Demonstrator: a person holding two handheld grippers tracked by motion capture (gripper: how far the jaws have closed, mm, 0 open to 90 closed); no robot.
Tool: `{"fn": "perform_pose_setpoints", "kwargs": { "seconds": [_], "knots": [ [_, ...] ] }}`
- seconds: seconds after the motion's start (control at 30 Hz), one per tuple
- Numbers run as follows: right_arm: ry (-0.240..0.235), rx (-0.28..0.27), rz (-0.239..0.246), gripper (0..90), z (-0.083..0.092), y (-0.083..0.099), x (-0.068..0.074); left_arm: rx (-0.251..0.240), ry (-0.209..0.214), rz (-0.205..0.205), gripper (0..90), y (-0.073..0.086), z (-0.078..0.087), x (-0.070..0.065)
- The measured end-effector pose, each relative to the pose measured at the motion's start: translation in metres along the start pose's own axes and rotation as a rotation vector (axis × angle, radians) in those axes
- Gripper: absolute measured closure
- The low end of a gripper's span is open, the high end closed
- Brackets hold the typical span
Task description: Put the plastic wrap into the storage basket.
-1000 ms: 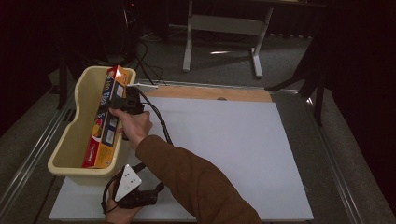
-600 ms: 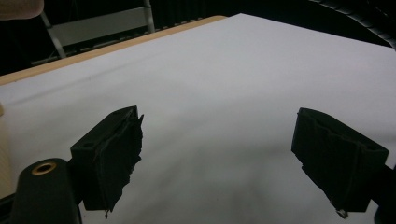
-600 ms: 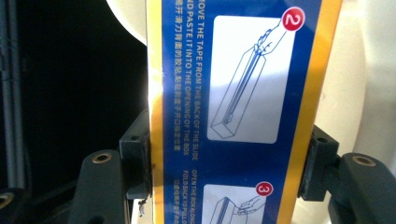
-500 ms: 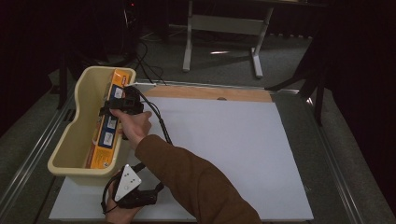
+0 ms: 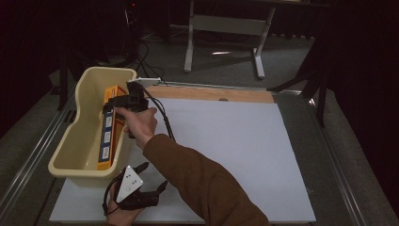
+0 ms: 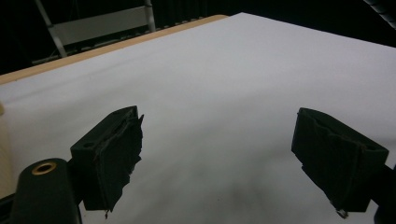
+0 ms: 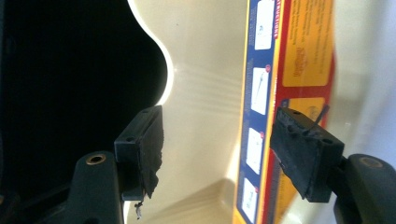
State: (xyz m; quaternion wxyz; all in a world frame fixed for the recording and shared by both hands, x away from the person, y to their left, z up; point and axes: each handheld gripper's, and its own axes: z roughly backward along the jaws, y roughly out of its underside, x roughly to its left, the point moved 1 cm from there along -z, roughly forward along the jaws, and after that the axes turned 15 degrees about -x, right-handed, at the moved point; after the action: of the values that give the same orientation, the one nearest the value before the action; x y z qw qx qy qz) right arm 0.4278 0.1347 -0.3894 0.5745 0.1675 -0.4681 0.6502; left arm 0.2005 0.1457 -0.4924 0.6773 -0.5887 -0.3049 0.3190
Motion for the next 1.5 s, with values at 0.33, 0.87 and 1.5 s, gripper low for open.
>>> {"fn": "perform_pose_setpoints", "kwargs": {
  "seconds": [0.33,0.87,1.5],
  "knots": [
    [-0.054,0.020,0.141,35.5,0.017,-0.002,-0.003,-0.001,-0.005,-0.003,15.9,0.000,0.000,0.000],
    [-0.058,-0.042,0.651,34.0,0.070,0.016,-0.012,0.006,-0.029,-0.006,16.1,0.000,0.002,0.001],
    [-0.024,-0.051,0.952,29.3,0.140,0.054,-0.077,0.035,-0.049,0.001,17.2,0.002,0.003,0.004]
  ]
}}
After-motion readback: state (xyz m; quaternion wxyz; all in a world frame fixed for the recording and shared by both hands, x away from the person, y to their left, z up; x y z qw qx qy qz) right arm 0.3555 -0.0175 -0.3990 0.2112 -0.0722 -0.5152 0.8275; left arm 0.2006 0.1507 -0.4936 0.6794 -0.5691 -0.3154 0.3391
